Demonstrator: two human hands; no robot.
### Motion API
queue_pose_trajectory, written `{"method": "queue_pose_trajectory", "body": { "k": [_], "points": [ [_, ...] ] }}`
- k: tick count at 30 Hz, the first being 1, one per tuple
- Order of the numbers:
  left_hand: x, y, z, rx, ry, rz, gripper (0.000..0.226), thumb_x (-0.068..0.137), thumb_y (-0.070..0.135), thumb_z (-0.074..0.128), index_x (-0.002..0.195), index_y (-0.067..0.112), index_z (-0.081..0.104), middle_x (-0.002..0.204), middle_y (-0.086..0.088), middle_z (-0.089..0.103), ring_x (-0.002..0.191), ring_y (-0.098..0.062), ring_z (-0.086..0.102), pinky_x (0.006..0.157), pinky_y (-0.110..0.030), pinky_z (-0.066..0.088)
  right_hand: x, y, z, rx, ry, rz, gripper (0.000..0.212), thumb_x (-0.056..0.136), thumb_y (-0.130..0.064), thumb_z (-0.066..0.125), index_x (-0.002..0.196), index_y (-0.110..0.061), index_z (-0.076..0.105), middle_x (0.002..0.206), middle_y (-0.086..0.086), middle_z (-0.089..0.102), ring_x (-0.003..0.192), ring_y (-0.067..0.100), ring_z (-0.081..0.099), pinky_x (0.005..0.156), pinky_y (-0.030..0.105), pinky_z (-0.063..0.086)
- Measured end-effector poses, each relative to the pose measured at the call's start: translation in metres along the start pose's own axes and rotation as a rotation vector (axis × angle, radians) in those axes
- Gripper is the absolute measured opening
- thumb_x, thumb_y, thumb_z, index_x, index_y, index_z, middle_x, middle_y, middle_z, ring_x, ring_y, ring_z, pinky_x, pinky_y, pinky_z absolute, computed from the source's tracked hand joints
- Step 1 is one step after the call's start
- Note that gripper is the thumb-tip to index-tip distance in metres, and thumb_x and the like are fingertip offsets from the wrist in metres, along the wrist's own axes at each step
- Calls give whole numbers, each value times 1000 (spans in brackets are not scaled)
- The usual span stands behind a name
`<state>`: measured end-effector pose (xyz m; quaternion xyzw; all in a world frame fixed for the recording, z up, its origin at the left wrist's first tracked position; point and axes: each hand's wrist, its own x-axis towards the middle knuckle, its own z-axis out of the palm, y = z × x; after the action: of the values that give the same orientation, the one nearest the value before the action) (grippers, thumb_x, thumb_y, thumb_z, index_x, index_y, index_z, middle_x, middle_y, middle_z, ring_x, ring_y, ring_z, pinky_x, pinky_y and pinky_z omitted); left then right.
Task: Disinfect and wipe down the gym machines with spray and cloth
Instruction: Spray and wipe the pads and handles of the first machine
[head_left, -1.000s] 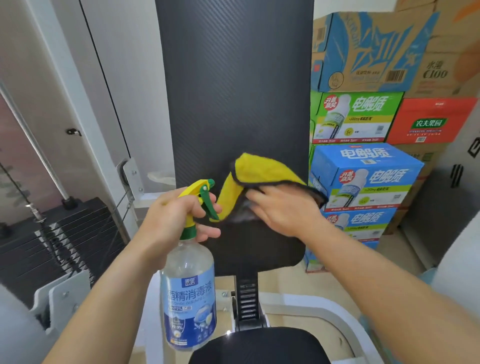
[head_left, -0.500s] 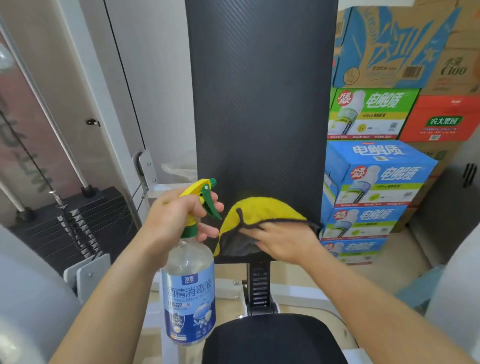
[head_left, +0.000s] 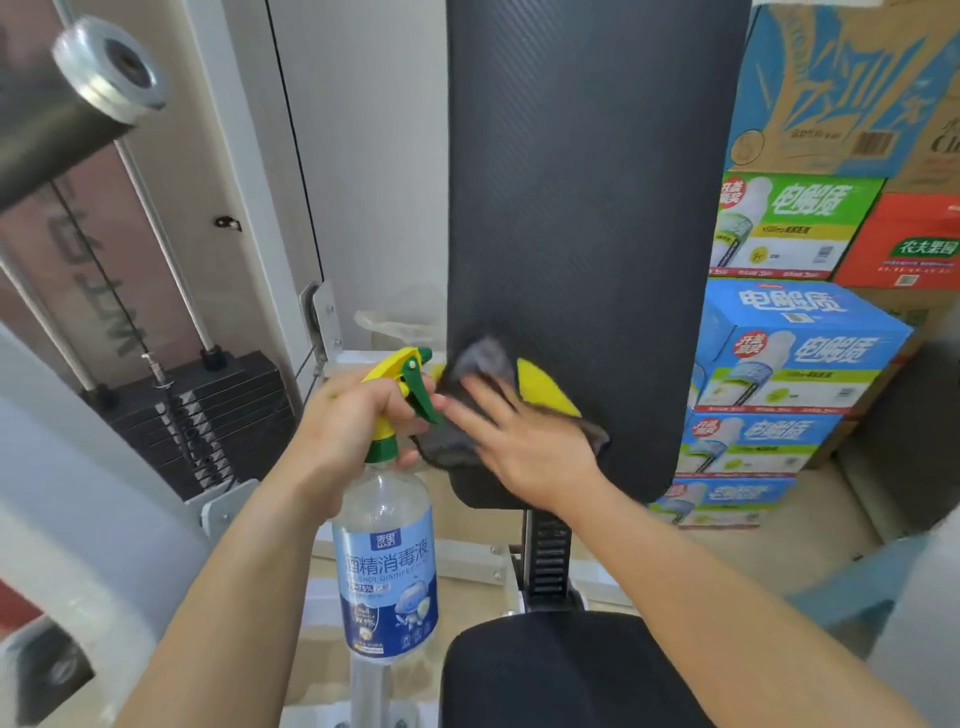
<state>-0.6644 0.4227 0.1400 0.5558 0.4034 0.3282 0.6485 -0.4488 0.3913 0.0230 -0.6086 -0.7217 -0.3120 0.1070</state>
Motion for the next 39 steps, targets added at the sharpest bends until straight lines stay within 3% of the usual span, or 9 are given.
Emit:
{"method": "queue_pose_trajectory", "body": {
  "k": [1, 5, 7, 9, 13, 23, 33, 36, 39],
  "points": [
    [0, -3, -3, -11, -3, -7, 33, 76, -7, 50, 93, 8, 74, 100, -16, 79, 106, -34, 74, 52, -24, 52, -13, -5, 6, 8, -57, -36, 62, 98, -33, 48, 156, -31, 27, 159, 4, 31, 117, 30, 61, 66, 40, 57],
    [-2, -12, -13, -36, -43, -33, 35, 77, -8, 47, 96, 6, 72, 103, -21, 78, 104, -33, 75, 51, -23, 52, -23, 22, 2, -90, -116, -193, 63, 96, -35, 54, 154, -35, 30, 135, 1, 61, 117, 31, 62, 89, 45, 55],
    [-2, -16, -17, -24, -46, -33, 35, 78, -7, 47, 97, 6, 72, 104, -19, 78, 104, -33, 75, 54, -24, 51, -10, 48, -19, -126, -32, -38, 54, 97, -39, 48, 150, -37, 39, 119, 0, 67, 95, 31, 69, 73, 42, 56],
    [0, -19, -17, -8, -39, -34, 35, 79, -7, 47, 98, 7, 72, 103, -17, 79, 103, -32, 75, 60, -27, 51, 7, 75, -44, -202, 46, 239, 52, 100, -42, 43, 151, -36, 38, 135, 3, 59, 95, 32, 67, 68, 42, 55],
    [9, -21, -17, -27, -28, -44, 36, 78, -5, 49, 103, 4, 73, 101, -16, 79, 105, -35, 74, 68, -32, 51, 28, 101, -70, -261, 67, 381, 57, 103, -41, 36, 156, -23, 25, 161, 13, 25, 148, 33, 26, 89, 50, 50],
    [29, -13, -17, -8, -98, -19, 32, 82, 1, 50, 101, 9, 75, 84, -2, 80, 78, -15, 78, 68, -30, 51, 30, 93, -70, -251, 52, 435, 58, 103, -41, 36, 156, -26, 20, 162, 13, 20, 121, 47, 50, 90, 52, 47],
    [28, -25, -16, -37, -80, -14, 25, 84, 1, 51, 96, 11, 72, 100, -10, 80, 98, -30, 76, 75, -35, 53, 35, 90, -77, -238, -49, 483, 62, 100, -47, 28, 157, -26, 14, 162, 11, 15, 133, 46, 39, 97, 53, 45],
    [26, -30, -23, -78, -55, 7, 26, 83, 0, 50, 92, 14, 71, 104, -8, 79, 93, -29, 72, 72, -34, 52, 48, 74, -83, -245, -72, 328, 60, 98, -45, 34, 153, -22, 26, 151, 14, 30, 145, 40, 25, 83, 51, 52],
    [24, -35, -30, -140, -13, 30, 28, 85, -3, 48, 93, 11, 71, 103, -13, 77, 80, -29, 67, 62, -30, 50, 90, 52, -86, -287, -72, 97, 52, 97, -45, 39, 146, -29, 42, 148, 9, 43, 133, 35, 45, 83, 47, 52]
  ]
}}
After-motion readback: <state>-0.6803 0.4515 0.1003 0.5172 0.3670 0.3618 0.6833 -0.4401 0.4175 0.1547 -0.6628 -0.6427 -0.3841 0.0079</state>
